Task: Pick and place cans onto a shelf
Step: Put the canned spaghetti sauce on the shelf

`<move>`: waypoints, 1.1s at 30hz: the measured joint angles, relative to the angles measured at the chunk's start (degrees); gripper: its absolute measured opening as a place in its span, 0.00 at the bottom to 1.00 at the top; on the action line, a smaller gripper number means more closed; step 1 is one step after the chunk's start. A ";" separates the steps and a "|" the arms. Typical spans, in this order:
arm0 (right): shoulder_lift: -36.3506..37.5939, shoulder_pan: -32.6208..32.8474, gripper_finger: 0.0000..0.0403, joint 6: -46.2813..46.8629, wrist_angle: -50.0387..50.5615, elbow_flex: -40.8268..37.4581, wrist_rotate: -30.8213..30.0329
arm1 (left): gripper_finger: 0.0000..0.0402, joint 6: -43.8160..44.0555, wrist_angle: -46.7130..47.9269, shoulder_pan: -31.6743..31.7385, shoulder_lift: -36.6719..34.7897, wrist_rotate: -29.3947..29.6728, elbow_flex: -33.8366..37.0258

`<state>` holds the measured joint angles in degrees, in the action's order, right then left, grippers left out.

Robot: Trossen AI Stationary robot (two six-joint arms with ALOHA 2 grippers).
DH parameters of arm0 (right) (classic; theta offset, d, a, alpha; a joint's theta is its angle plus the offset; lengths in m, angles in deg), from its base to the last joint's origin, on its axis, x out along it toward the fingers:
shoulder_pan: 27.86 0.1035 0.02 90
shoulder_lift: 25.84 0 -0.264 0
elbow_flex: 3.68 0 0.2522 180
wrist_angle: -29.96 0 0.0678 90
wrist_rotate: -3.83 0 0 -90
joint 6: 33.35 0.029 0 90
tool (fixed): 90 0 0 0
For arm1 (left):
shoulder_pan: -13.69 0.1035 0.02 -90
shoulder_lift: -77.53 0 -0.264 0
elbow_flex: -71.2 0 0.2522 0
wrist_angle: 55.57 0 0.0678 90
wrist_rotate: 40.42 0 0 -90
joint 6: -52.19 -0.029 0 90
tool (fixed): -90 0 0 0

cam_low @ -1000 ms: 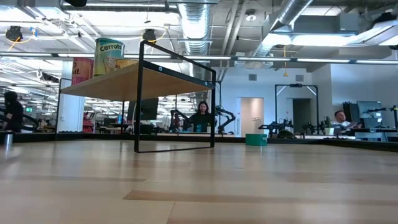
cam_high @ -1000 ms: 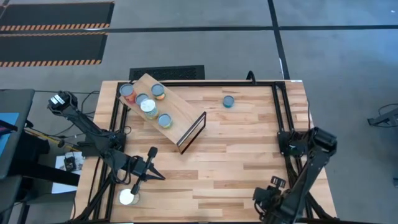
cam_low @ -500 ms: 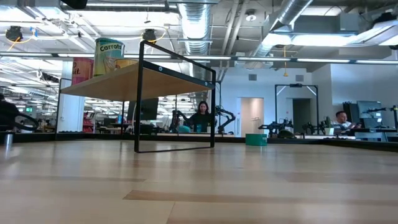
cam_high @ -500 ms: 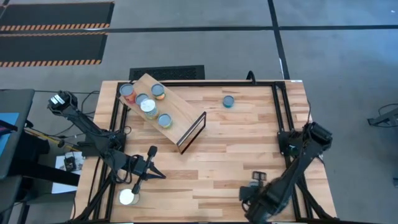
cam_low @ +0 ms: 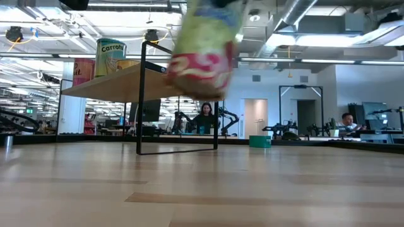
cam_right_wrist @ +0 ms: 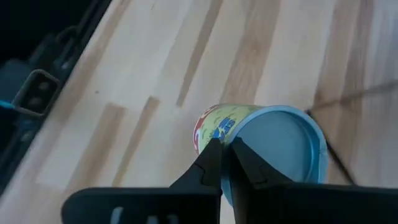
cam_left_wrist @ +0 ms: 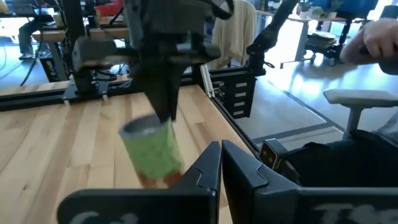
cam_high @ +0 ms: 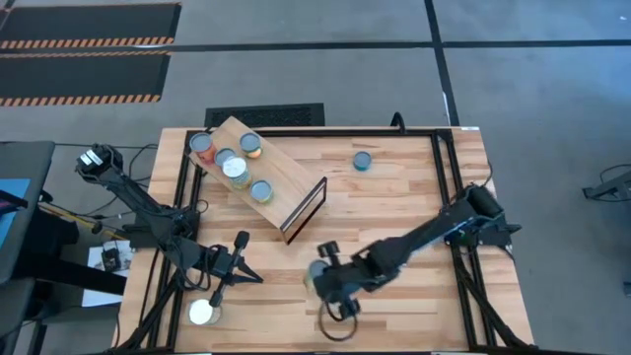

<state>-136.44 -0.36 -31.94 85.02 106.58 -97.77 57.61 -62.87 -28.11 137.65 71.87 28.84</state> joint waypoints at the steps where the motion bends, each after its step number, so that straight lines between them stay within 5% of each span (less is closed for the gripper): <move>1: -1.49 -0.63 0.05 -1.87 -0.71 1.32 0.25 | 0.01 0.17 0.05 0.00 0.00 -0.01 0.01; 16: -18.83 -5.03 0.06 -13.94 4.66 20.00 2.54 | 0.01 1.91 1.14 0.00 -0.02 -0.03 0.02; 33: -21.01 -5.54 0.11 -14.73 4.35 21.08 2.70 | 0.01 2.48 2.06 0.00 -0.02 -0.34 0.02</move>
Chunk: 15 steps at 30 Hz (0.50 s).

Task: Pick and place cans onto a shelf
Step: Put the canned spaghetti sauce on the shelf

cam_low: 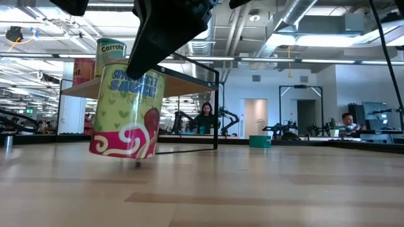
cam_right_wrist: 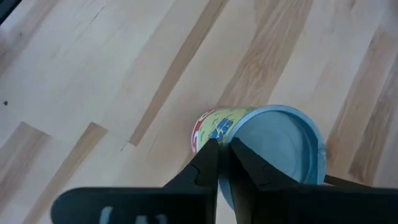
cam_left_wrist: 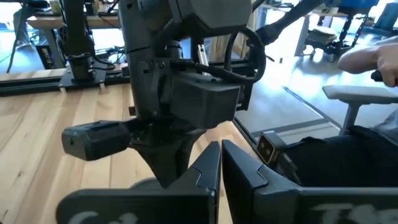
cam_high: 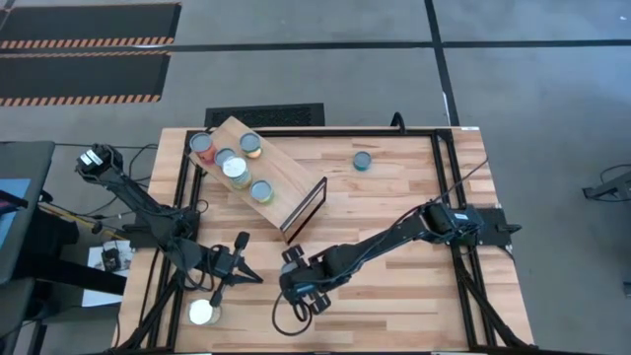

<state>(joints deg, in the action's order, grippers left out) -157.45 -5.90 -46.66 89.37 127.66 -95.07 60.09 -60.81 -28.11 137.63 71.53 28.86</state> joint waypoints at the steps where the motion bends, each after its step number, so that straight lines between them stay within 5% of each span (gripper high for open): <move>1: -0.06 -0.01 0.12 0.15 -0.03 0.00 0.00 | 0.01 0.00 0.30 0.00 0.00 0.00 0.00; 15: -0.81 -0.11 0.24 -0.09 -1.73 0.00 -0.43 | 0.01 0.26 0.47 0.00 0.00 -0.07 0.00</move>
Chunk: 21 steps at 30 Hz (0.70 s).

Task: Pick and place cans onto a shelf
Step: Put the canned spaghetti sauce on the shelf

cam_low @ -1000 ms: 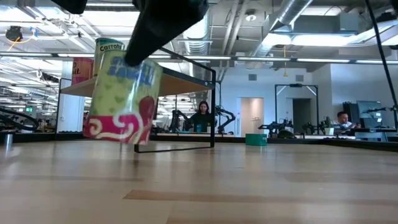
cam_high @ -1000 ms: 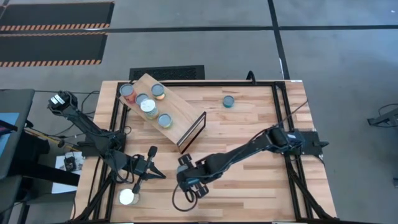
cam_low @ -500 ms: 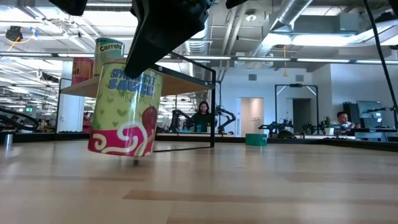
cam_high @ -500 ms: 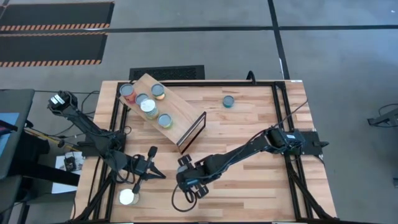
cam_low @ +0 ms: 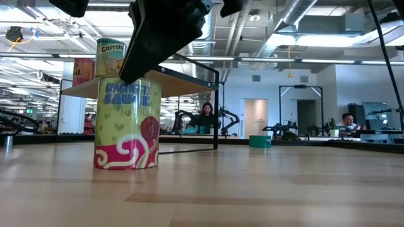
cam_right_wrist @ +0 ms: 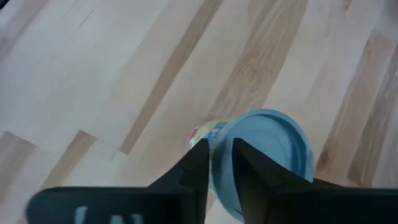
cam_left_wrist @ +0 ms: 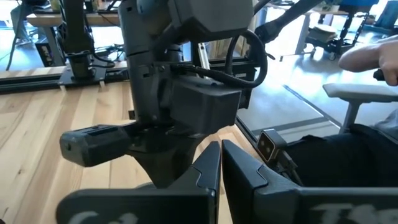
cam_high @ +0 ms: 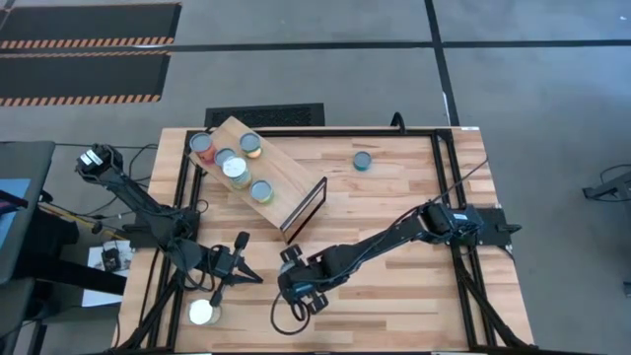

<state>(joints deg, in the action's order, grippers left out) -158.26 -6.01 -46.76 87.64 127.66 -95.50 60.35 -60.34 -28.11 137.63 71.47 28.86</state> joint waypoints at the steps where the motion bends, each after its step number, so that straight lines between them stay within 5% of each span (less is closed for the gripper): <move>1: 0.00 0.16 0.26 -0.02 -0.02 0.00 -0.22 | 0.01 -0.02 0.00 0.00 0.00 0.00 0.00; 12: -0.02 1.78 0.45 -3.21 3.91 6.15 -2.85 | 0.01 -1.05 0.15 0.00 0.00 -0.02 0.00; 21: 0.29 4.71 0.29 -3.16 20.46 17.59 -3.46 | 0.01 -3.01 0.02 0.00 0.00 0.17 0.00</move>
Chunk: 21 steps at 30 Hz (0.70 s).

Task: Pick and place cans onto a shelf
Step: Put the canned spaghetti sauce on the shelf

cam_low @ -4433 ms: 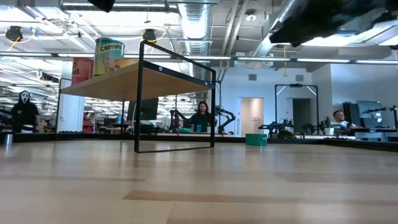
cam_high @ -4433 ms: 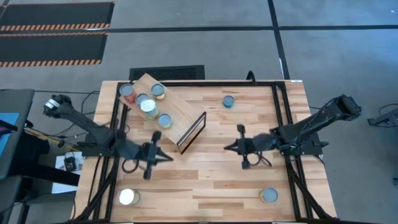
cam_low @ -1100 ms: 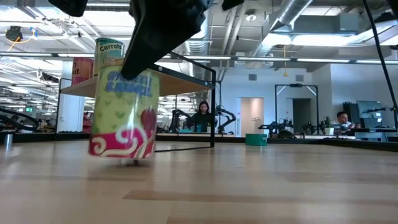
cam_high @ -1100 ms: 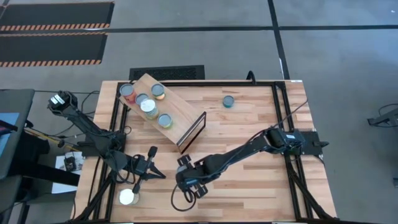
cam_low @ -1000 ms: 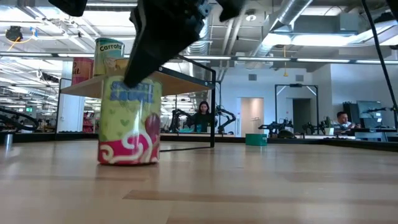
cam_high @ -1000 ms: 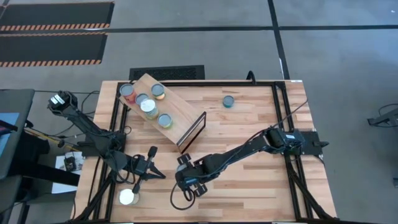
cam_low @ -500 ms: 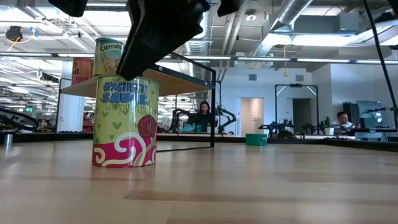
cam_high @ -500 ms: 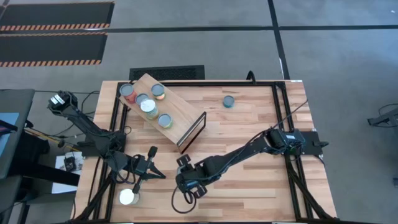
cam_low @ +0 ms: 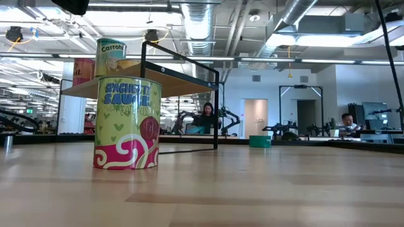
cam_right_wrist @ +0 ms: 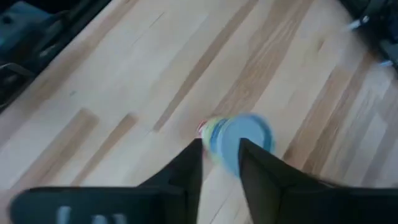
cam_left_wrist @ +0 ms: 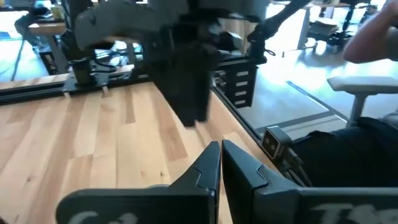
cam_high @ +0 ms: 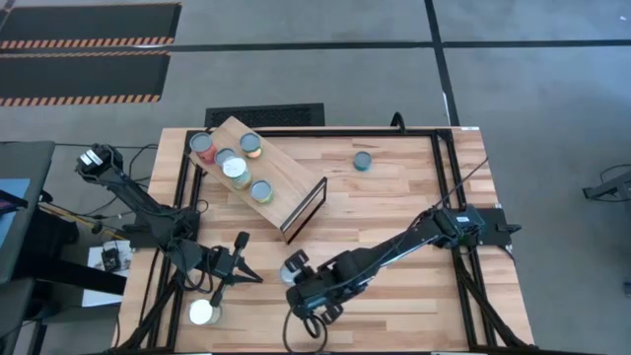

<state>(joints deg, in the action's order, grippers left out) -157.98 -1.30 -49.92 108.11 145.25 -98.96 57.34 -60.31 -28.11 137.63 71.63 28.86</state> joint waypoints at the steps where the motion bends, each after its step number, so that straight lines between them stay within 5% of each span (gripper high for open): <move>1: 0.78 0.37 0.25 0.31 1.29 -0.53 -0.02 | 0.01 0.02 0.01 0.00 0.00 -0.67 0.00; 6: 4.46 1.84 0.04 4.88 3.46 -6.23 1.12 | 0.01 -0.90 0.10 0.00 0.00 -4.25 0.00; 9: 7.31 2.50 0.03 5.88 -0.73 -13.09 0.89 | 0.01 -1.84 0.20 0.00 0.00 -5.16 0.00; 21: 34.49 -1.83 0.02 1.80 -56.67 -65.09 5.46 | 0.01 -2.38 2.06 -0.02 0.10 -1.96 -0.38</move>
<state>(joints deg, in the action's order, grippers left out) -123.48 -3.14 -48.12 51.44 80.16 -93.50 54.96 -58.25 -28.13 137.73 69.67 28.48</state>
